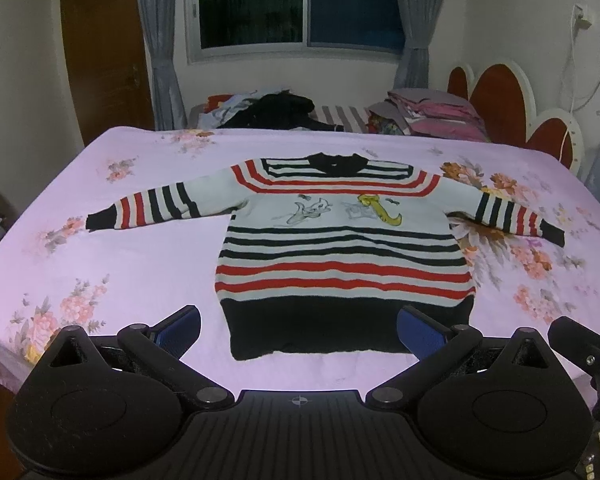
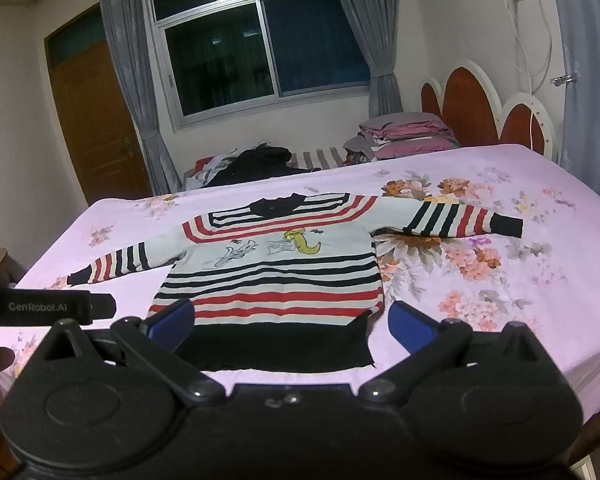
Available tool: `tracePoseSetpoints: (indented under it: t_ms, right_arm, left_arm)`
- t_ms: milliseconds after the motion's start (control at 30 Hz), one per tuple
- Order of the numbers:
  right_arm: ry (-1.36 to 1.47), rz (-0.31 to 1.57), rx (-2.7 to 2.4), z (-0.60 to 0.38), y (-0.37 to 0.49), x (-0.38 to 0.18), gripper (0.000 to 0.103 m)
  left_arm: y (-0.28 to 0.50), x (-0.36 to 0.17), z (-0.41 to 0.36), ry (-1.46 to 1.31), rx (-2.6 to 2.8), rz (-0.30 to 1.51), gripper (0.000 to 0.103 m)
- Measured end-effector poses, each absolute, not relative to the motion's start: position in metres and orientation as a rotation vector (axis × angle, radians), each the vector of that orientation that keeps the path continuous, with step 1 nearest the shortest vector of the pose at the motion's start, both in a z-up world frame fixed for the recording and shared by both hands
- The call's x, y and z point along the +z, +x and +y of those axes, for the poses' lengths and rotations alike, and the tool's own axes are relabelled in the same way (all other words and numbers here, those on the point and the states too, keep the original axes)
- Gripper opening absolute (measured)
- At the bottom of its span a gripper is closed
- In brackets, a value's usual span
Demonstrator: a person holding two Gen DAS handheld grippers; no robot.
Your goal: Fold small clothes
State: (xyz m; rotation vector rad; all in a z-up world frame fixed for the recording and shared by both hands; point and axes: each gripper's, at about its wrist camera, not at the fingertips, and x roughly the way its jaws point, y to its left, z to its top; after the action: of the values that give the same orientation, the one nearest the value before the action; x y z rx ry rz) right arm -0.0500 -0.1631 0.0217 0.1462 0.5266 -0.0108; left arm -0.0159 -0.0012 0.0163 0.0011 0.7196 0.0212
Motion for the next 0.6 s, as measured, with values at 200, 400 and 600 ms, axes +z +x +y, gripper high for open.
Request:
tracePoseSetpoints:
  t_ms: [200, 400, 600]
  right_arm:
    - [0.146, 0.527, -0.007, -0.161, -0.0494, 0.0205, 0.103]
    - [0.149, 0.528, -0.003, -0.1592, -0.0472, 0.0185, 0.103]
    - [0.149, 0.529, -0.004, -0.1584, -0.0464, 0.018, 0.103]
  left_arm:
    - [-0.0152, 0.0136, -0.0056, 0.013, 0.032, 0.715, 0.103]
    - [-0.0144, 0.0135, -0.0049, 0.015, 0.037, 0.71, 0.103]
    - [-0.0139, 0.0134, -0.0011, 0.013, 0.036, 0.712, 0.103]
